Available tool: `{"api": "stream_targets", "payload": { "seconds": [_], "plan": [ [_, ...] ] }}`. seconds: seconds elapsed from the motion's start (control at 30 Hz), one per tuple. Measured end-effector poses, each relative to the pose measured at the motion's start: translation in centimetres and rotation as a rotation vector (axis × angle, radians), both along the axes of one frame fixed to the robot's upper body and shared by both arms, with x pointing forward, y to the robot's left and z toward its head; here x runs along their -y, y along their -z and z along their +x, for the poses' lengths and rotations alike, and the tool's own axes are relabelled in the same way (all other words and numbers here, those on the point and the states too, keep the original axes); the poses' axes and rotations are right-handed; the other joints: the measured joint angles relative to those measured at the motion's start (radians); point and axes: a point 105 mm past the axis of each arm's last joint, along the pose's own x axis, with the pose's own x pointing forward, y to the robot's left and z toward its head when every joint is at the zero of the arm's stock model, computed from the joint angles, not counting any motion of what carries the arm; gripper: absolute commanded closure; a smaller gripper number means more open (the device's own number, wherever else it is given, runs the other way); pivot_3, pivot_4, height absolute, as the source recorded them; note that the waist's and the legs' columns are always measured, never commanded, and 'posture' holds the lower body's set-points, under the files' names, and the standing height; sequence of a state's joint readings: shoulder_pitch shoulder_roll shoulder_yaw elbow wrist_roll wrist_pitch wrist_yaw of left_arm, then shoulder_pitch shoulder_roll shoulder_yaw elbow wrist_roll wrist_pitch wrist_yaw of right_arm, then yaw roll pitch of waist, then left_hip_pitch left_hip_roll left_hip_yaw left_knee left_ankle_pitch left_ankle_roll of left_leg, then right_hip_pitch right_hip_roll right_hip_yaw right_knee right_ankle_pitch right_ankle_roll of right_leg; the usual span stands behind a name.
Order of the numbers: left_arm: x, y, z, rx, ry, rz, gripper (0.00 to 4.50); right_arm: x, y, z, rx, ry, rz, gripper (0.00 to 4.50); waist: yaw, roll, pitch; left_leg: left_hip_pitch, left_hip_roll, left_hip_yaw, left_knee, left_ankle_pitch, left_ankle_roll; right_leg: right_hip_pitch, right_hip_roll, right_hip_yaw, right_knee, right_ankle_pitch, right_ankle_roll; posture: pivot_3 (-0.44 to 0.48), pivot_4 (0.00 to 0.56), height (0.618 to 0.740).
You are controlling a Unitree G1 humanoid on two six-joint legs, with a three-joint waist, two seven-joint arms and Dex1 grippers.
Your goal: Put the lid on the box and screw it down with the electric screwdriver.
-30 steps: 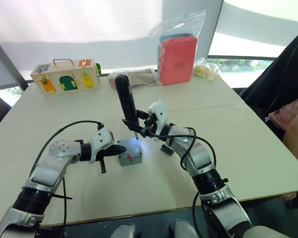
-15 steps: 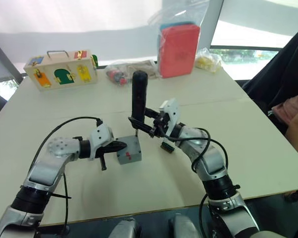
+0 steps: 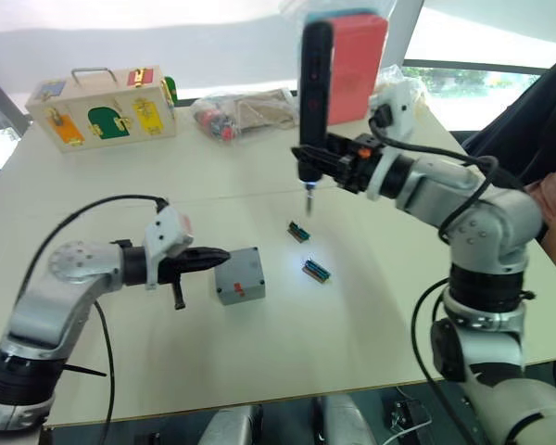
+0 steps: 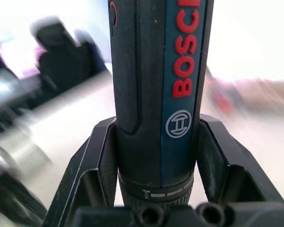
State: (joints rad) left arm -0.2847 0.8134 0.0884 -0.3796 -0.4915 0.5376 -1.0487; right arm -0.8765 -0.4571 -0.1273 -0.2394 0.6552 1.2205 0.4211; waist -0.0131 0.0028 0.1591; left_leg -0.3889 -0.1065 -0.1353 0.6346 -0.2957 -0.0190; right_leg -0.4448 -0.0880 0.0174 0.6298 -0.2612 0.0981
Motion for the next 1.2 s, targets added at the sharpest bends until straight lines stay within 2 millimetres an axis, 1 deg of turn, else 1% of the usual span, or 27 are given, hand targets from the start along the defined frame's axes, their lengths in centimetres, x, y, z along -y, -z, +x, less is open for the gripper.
{"api": "stream_targets", "payload": {
  "seconds": [0.13,0.23,0.33,0.43,0.53,0.57,0.7,0.73,0.8,0.83,0.9,0.97,1.03,1.13,1.17,1.2],
  "plan": [
    [0.4,-1.8,-1.2,0.018,0.034,-0.032,4.50,3.3,3.6,0.2,-0.227,0.121,-0.184,2.59,-0.003,-0.001,0.008,-0.001,0.000,0.001,0.002,0.000,0.000,-0.001,0.000,0.000,0.000,0.000,0.000,0.000,0.150,0.740],
    [0.2,-2.6,-2.2,0.024,0.045,-0.030,4.50,5.8,5.8,-0.1,-0.364,0.195,-0.316,2.59,-0.003,0.000,0.011,-0.002,0.000,0.001,0.003,0.000,0.000,-0.001,0.000,0.000,0.001,0.000,0.000,0.000,0.150,0.740],
    [0.1,-2.6,-2.8,0.023,0.048,-0.020,4.50,8.2,7.7,-0.4,-0.508,0.261,-0.405,2.59,0.000,0.000,0.012,-0.002,0.000,0.002,0.006,0.000,0.001,0.000,0.000,0.000,0.001,0.000,0.000,0.000,0.150,0.740],
    [0.0,-2.1,-3.5,0.003,0.053,-0.019,4.50,9.2,9.5,-0.2,-0.617,0.298,-0.449,2.59,-0.005,0.000,0.012,-0.002,0.001,0.003,0.010,-0.001,0.001,0.001,0.000,0.000,0.002,0.001,0.000,0.000,0.150,0.740],
    [0.1,-1.9,-3.6,0.002,0.040,-0.017,4.50,10.7,11.7,-0.1,-0.737,0.350,-0.480,2.59,0.001,0.000,0.014,-0.003,0.000,0.003,0.013,-0.001,0.001,0.002,0.000,0.000,0.002,0.004,0.001,0.000,0.150,0.740],
    [0.2,-1.9,-3.7,0.005,0.039,-0.016,4.50,10.9,11.8,0.2,-0.749,0.360,-0.482,2.59,0.002,0.000,0.015,-0.003,0.000,0.003,0.013,-0.001,0.001,0.002,0.000,0.000,0.002,0.004,0.001,0.000,0.150,0.740],
    [0.4,-2.1,-3.8,0.018,0.032,-0.024,4.50,11.2,11.9,0.9,-0.770,0.371,-0.481,2.59,0.002,-0.001,0.015,-0.003,0.000,0.003,0.015,-0.001,0.001,0.003,0.000,0.000,0.002,0.007,0.001,0.000,0.150,0.740],
    [0.4,-2.1,-3.7,0.021,0.027,-0.027,4.50,11.3,11.9,1.0,-0.770,0.371,-0.481,1.66,0.002,-0.001,0.015,-0.003,0.000,0.003,0.016,-0.001,0.002,0.004,0.000,0.000,0.002,0.007,0.002,0.000,0.150,0.740],
    [0.5,-2.2,-3.7,0.024,0.021,-0.032,4.50,11.5,11.9,1.4,-0.754,0.374,-0.486,1.16,0.002,-0.001,0.015,-0.003,0.000,0.003,0.017,-0.001,0.002,0.004,0.001,0.000,0.002,0.008,0.002,0.000,0.150,0.740],
    [0.5,-2.1,-3.7,0.025,0.018,-0.033,4.50,11.5,11.9,1.5,-0.746,0.375,-0.492,0.70,0.002,-0.001,0.015,-0.002,0.000,0.003,0.018,-0.001,0.001,0.005,0.001,0.000,0.002,0.009,0.002,0.000,0.150,0.740],
    [0.6,-2.0,-3.7,0.021,0.021,-0.032,4.50,11.5,11.8,1.7,-0.727,0.368,-0.510,0.05,0.003,-0.001,0.015,-0.002,0.000,0.003,0.018,0.000,0.001,0.005,0.001,0.000,0.002,0.011,0.002,0.000,0.150,0.740],
    [0.7,-1.9,-3.7,0.018,0.019,-0.032,4.50,11.8,11.6,1.8,-0.708,0.364,-0.527,0.02,0.003,-0.001,0.015,-0.002,0.000,0.003,0.018,0.001,0.001,0.005,0.001,0.000,0.002,0.011,0.002,0.000,0.150,0.740],
    [0.5,-1.7,-3.7,0.011,0.004,-0.032,4.50,12.1,10.8,2.0,-0.655,0.359,-0.566,0.02,0.002,0.000,0.016,-0.002,0.000,0.004,0.018,0.001,0.001,0.004,0.001,0.001,0.002,0.011,0.002,0.000,0.150,0.740],
    [0.0,-1.4,-3.2,0.011,-0.046,-0.026,4.50,11.0,7.3,2.9,-0.461,0.290,-0.606,0.02,-0.005,0.002,0.017,-0.002,0.001,0.005,0.017,0.001,0.001,0.002,0.003,0.001,0.002,0.011,0.002,0.000,0.150,0.740],
    [-0.4,-1.3,-2.9,0.014,-0.073,-0.024,4.50,9.8,5.7,3.0,-0.359,0.234,-0.608,0.02,-0.007,0.002,0.017,-0.002,0.003,0.005,0.016,0.001,0.001,0.002,0.004,0.001,0.002,0.011,0.002,0.000,0.150,0.740],
    [-0.8,-1.1,-2.6,0.015,-0.099,-0.021,4.50,8.7,4.4,3.0,-0.283,0.183,-0.601,0.22,-0.007,0.002,0.017,-0.002,0.005,0.005,0.016,0.001,0.000,0.002,0.006,0.001,0.002,0.011,0.002,0.000,0.150,0.740]
  ]
}}
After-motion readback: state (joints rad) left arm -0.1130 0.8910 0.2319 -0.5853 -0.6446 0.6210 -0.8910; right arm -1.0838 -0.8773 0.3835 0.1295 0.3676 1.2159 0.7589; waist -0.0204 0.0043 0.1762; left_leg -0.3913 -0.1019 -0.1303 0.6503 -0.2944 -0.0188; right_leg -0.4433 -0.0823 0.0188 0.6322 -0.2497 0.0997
